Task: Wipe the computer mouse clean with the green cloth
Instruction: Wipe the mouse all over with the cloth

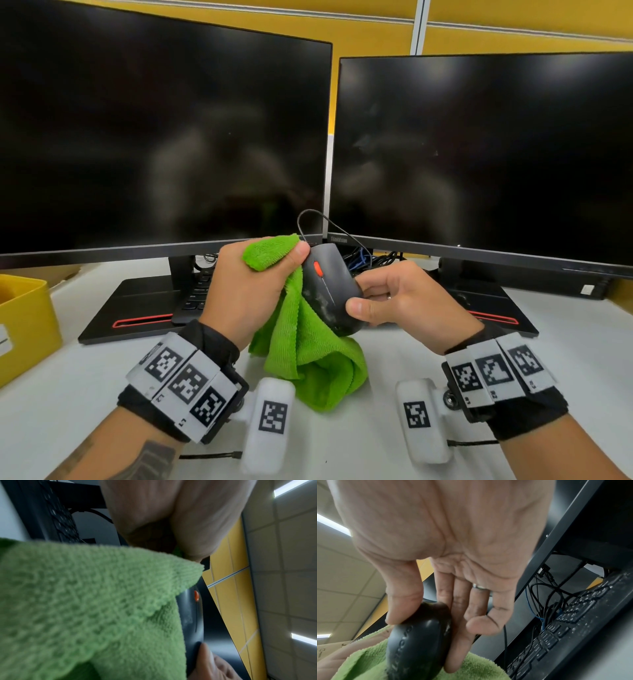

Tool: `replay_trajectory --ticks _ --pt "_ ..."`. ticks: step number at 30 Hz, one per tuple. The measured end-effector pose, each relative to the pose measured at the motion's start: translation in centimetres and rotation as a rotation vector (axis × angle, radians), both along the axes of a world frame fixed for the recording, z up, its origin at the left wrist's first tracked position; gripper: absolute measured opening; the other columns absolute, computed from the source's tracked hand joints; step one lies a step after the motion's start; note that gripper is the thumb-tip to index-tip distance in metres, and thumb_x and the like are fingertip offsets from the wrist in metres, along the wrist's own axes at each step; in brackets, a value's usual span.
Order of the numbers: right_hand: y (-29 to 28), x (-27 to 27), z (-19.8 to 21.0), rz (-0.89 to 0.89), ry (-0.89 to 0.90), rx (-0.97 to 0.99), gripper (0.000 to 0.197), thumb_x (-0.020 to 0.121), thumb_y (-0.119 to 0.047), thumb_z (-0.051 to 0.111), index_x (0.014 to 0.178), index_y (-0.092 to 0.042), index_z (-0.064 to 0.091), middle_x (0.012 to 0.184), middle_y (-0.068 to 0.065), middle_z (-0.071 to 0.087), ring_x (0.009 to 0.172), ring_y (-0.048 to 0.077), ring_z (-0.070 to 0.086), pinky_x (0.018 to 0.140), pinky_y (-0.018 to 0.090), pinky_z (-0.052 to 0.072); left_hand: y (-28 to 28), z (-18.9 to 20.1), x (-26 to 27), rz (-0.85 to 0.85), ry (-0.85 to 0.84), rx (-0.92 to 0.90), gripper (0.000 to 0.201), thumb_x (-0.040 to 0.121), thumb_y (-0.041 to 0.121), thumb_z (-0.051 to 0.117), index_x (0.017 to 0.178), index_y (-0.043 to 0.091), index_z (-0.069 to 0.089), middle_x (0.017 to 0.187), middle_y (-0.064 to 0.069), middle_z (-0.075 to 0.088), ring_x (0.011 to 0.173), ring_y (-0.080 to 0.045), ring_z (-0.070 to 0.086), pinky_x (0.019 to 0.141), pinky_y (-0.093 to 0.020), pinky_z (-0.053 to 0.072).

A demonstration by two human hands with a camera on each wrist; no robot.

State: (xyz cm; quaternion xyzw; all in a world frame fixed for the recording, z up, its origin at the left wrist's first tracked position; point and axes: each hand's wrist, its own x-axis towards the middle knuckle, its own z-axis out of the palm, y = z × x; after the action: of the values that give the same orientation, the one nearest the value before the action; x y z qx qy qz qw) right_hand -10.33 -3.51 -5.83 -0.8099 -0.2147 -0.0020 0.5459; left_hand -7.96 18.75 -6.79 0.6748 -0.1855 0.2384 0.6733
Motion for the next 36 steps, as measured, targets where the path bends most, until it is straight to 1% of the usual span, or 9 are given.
replay_trajectory --ticks 4,6,8,13,17,20,25,30,36 --pt "-0.5 0.3 -0.1 -0.028 -0.009 0.001 0.03 0.079 -0.023 0.074 0.102 -0.005 0.079 0.102 0.029 0.074 0.085 0.025 0.069 0.079 0.04 0.051 0.2 0.5 0.2 -0.002 0.084 -0.106 0.039 0.1 0.04 0.069 0.09 0.005 0.082 0.089 -0.018 0.081 0.081 -0.021 0.076 0.078 -0.037 0.06" --pt "-0.6 0.4 -0.1 -0.031 -0.002 0.003 0.029 0.079 -0.024 0.074 0.102 -0.007 0.079 0.102 0.028 0.075 0.085 0.023 0.068 0.078 0.039 0.05 0.4 1.1 0.1 -0.17 0.215 -0.283 0.045 0.099 0.048 0.064 0.102 0.007 0.083 0.108 -0.018 0.081 0.1 -0.029 0.077 0.091 -0.043 0.061" --pt "-0.6 0.3 0.0 -0.028 0.002 -0.007 0.028 0.079 -0.024 0.074 0.101 -0.008 0.079 0.101 0.027 0.075 0.084 0.023 0.068 0.078 0.039 0.05 0.8 1.5 -0.1 -0.353 0.264 -0.467 0.046 0.088 0.033 0.052 0.107 0.004 0.082 0.115 -0.021 0.078 0.106 -0.032 0.073 0.092 -0.041 0.06" --pt "-0.5 0.2 0.0 -0.028 0.01 -0.021 0.028 0.079 -0.026 0.075 0.099 -0.008 0.079 0.1 0.027 0.075 0.084 0.023 0.068 0.079 0.04 0.05 0.7 0.6 0.2 -0.188 0.071 -0.114 0.058 0.085 -0.027 0.045 0.109 0.012 0.081 0.105 -0.009 0.084 0.104 -0.028 0.079 0.077 -0.024 0.063" --pt "-0.4 0.3 -0.1 -0.031 0.005 -0.013 0.029 0.078 -0.025 0.074 0.099 -0.005 0.078 0.101 0.031 0.073 0.085 0.026 0.066 0.076 0.041 0.048 0.6 0.3 0.2 -0.274 0.032 -0.09 0.042 0.078 -0.007 0.082 0.113 0.013 0.076 0.114 -0.007 0.082 0.105 -0.018 0.078 0.087 -0.026 0.063" --pt "-0.3 0.5 -0.2 -0.02 0.003 -0.016 0.026 0.08 -0.023 0.075 0.098 -0.003 0.077 0.099 0.031 0.072 0.083 0.024 0.066 0.076 0.039 0.049 0.5 0.2 0.0 -0.26 0.061 -0.049 0.061 0.056 0.016 0.089 0.115 0.014 0.073 0.113 -0.005 0.081 0.101 -0.015 0.077 0.085 -0.028 0.064" --pt "-0.1 0.4 -0.4 0.013 0.01 -0.022 0.012 0.089 -0.001 0.073 0.1 0.005 0.074 0.093 0.026 0.076 0.082 0.018 0.072 0.074 0.026 0.057 -0.2 -0.3 0.3 -0.152 0.047 -0.014 0.039 0.075 -0.016 0.083 0.102 0.011 0.073 0.101 -0.005 0.084 0.093 -0.019 0.079 0.082 -0.035 0.065" --pt "0.2 0.1 -0.2 0.007 0.021 -0.002 0.025 0.082 -0.015 0.074 0.101 0.002 0.076 0.102 0.03 0.074 0.089 0.026 0.074 0.08 0.033 0.061 0.1 -0.1 0.4 -0.152 0.026 -0.043 0.033 0.086 -0.02 0.071 0.093 0.011 0.078 0.096 -0.003 0.085 0.089 -0.013 0.079 0.075 -0.024 0.064" --pt "0.4 -0.2 0.1 -0.052 -0.007 -0.001 0.031 0.08 -0.023 0.073 0.101 0.0 0.076 0.102 0.032 0.073 0.103 0.053 0.067 0.095 0.066 0.053 0.0 -0.2 0.1 -0.213 0.055 -0.043 0.045 0.07 -0.008 0.087 0.108 0.011 0.075 0.111 -0.003 0.083 0.106 -0.019 0.079 0.091 -0.033 0.064"
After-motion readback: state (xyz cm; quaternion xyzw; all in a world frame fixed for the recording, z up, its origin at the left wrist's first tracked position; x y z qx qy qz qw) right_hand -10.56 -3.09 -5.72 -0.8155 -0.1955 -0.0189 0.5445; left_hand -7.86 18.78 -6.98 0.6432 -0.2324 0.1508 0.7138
